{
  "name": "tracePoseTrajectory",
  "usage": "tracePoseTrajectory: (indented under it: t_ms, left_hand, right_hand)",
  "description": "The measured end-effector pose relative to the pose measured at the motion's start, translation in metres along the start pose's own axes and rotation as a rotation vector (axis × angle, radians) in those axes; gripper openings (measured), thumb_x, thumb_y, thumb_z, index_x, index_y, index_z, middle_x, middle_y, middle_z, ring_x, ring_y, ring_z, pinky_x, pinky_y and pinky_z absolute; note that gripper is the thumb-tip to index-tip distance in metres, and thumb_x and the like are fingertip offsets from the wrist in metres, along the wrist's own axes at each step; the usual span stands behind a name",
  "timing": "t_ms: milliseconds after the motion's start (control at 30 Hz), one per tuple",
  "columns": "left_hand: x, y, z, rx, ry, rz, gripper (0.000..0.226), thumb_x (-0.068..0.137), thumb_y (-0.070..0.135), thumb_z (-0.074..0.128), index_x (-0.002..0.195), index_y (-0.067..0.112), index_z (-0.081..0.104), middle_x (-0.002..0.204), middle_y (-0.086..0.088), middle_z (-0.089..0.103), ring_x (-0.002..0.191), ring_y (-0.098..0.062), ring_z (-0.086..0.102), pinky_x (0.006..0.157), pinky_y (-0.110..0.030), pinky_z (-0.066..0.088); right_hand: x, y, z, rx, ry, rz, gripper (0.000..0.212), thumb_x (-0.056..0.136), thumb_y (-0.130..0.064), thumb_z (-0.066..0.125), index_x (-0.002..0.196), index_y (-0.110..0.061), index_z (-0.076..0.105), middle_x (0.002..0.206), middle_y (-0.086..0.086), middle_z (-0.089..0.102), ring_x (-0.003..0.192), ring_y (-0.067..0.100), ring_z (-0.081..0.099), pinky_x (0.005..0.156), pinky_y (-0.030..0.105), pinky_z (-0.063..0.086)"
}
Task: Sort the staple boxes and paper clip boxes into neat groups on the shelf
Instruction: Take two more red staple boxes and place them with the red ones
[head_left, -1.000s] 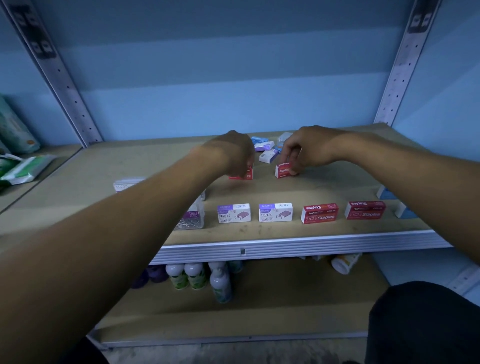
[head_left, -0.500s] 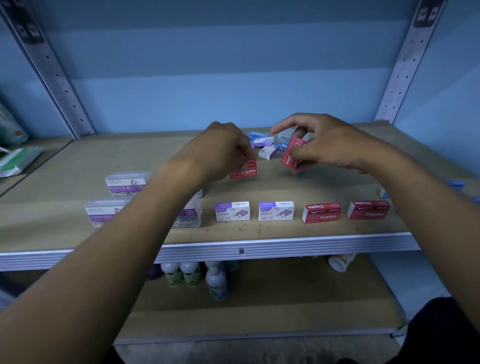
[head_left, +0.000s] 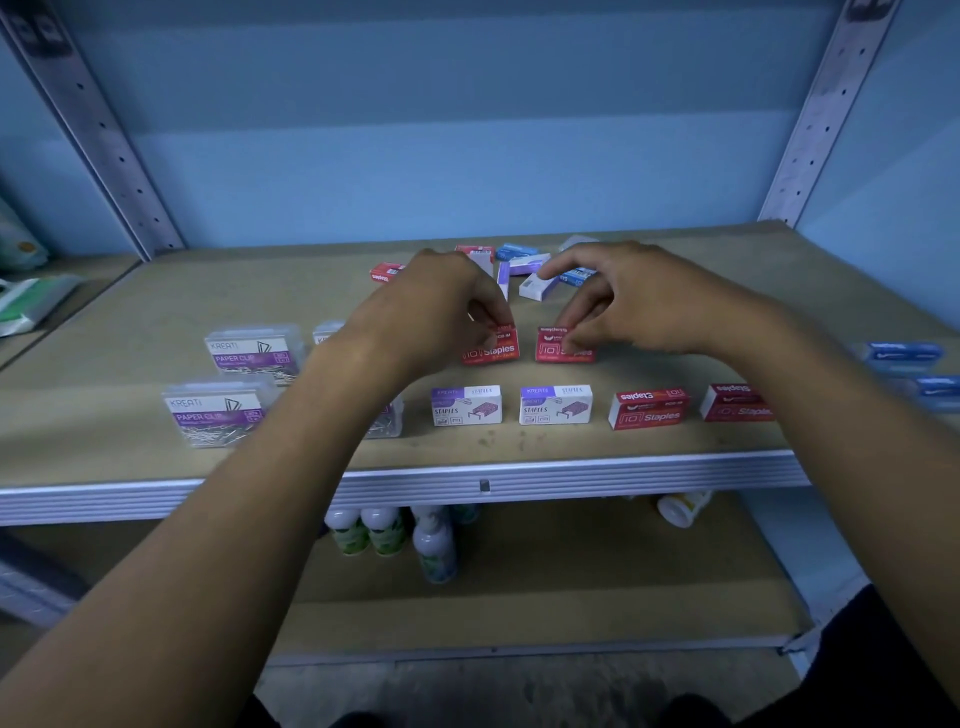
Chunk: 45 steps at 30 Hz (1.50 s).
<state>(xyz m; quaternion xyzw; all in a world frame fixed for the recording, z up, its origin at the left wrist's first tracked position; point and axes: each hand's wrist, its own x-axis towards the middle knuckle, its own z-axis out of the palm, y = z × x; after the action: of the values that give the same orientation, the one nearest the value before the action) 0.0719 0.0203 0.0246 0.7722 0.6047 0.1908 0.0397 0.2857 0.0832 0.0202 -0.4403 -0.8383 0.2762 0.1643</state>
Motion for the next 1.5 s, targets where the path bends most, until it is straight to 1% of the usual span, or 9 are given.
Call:
tracePoseTrajectory:
  t_ms: [167, 500, 633, 733, 867, 1000, 1133, 1333, 1500]
  left_hand:
    - [-0.001, 0.001, 0.003, 0.008, -0.026, -0.009, 0.027, 0.084, 0.008, 0.069, 0.099, 0.028, 0.078, 0.093, 0.01, 0.075, 0.063, 0.013, 0.052, 0.07, -0.009, 0.041]
    - [-0.002, 0.0, 0.004, 0.042, 0.005, -0.014, 0.023, 0.085, 0.011, 0.067, 0.096, 0.028, 0.078, 0.088, 0.01, 0.075, 0.075, 0.0, 0.051, 0.084, -0.026, 0.052]
    - [0.0, 0.003, 0.005, 0.024, 0.01, -0.001, 0.02, 0.084, 0.013, 0.07, 0.094, 0.029, 0.078, 0.087, 0.011, 0.075, 0.07, 0.005, 0.051, 0.084, -0.021, 0.048]
    - [0.002, 0.01, 0.007, -0.001, 0.031, 0.035, 0.018, 0.082, 0.016, 0.073, 0.095, 0.028, 0.078, 0.088, 0.012, 0.075, 0.063, 0.012, 0.052, 0.08, -0.013, 0.042]
    - [0.008, 0.024, 0.011, -0.053, 0.04, 0.047, 0.018, 0.08, 0.019, 0.076, 0.096, 0.028, 0.078, 0.087, 0.012, 0.075, 0.073, 0.003, 0.058, 0.086, -0.023, 0.05]
    - [0.014, 0.041, 0.017, -0.112, 0.038, 0.062, 0.025, 0.079, 0.015, 0.076, 0.102, 0.024, 0.076, 0.083, 0.011, 0.075, 0.075, 0.003, 0.065, 0.08, -0.019, 0.051]
    - [0.017, 0.056, 0.026, -0.165, 0.027, 0.074, 0.034, 0.078, 0.016, 0.078, 0.11, 0.025, 0.069, 0.079, 0.012, 0.075, 0.071, 0.013, 0.062, 0.073, -0.012, 0.049]
    - [0.021, 0.073, 0.035, -0.207, 0.027, 0.107, 0.041, 0.078, 0.016, 0.08, 0.114, 0.025, 0.065, 0.082, 0.011, 0.074, 0.078, 0.003, 0.066, 0.081, -0.029, 0.056]
    - [0.026, 0.082, 0.04, -0.199, 0.011, 0.125, 0.04, 0.078, 0.018, 0.08, 0.115, 0.027, 0.064, 0.082, 0.012, 0.074, 0.081, 0.003, 0.065, 0.083, -0.033, 0.057]
  right_hand:
    - [0.001, 0.001, 0.004, -0.031, 0.001, 0.014, 0.058, 0.08, -0.011, 0.082, 0.126, -0.038, 0.058, 0.083, -0.021, 0.077, 0.079, -0.006, 0.07, 0.08, 0.024, 0.051]
    - [-0.004, -0.003, 0.002, -0.087, 0.0, -0.023, 0.02, 0.082, -0.016, 0.08, 0.093, -0.033, 0.079, 0.084, -0.017, 0.077, 0.08, -0.006, 0.07, 0.089, 0.029, 0.057]
    - [-0.009, -0.003, -0.003, -0.078, 0.027, -0.03, 0.021, 0.083, -0.014, 0.078, 0.087, -0.035, 0.079, 0.081, -0.017, 0.077, 0.078, -0.005, 0.07, 0.087, 0.027, 0.057]
    - [-0.016, 0.0, -0.011, -0.067, 0.044, -0.027, 0.021, 0.083, -0.012, 0.077, 0.088, -0.032, 0.08, 0.083, -0.015, 0.078, 0.079, -0.002, 0.071, 0.088, 0.029, 0.058]
    - [-0.029, 0.005, -0.022, -0.084, 0.069, -0.027, 0.02, 0.082, -0.014, 0.077, 0.09, -0.032, 0.08, 0.084, -0.016, 0.078, 0.08, -0.002, 0.071, 0.088, 0.032, 0.058]
    - [-0.043, 0.011, -0.033, -0.092, 0.094, -0.023, 0.02, 0.082, -0.015, 0.078, 0.09, -0.033, 0.08, 0.082, -0.02, 0.077, 0.078, -0.006, 0.07, 0.085, 0.026, 0.058]
    - [-0.056, 0.018, -0.042, -0.122, 0.13, -0.01, 0.02, 0.082, -0.016, 0.079, 0.089, -0.033, 0.081, 0.08, -0.023, 0.075, 0.077, -0.008, 0.069, 0.083, 0.023, 0.057]
    - [-0.07, 0.031, -0.054, -0.126, 0.14, 0.041, 0.019, 0.082, -0.014, 0.08, 0.091, -0.031, 0.081, 0.08, -0.018, 0.077, 0.078, -0.003, 0.071, 0.086, 0.032, 0.059]
    - [-0.078, 0.04, -0.06, -0.134, 0.14, 0.087, 0.02, 0.083, -0.016, 0.08, 0.091, -0.034, 0.08, 0.082, -0.019, 0.077, 0.076, -0.007, 0.069, 0.079, 0.019, 0.057]
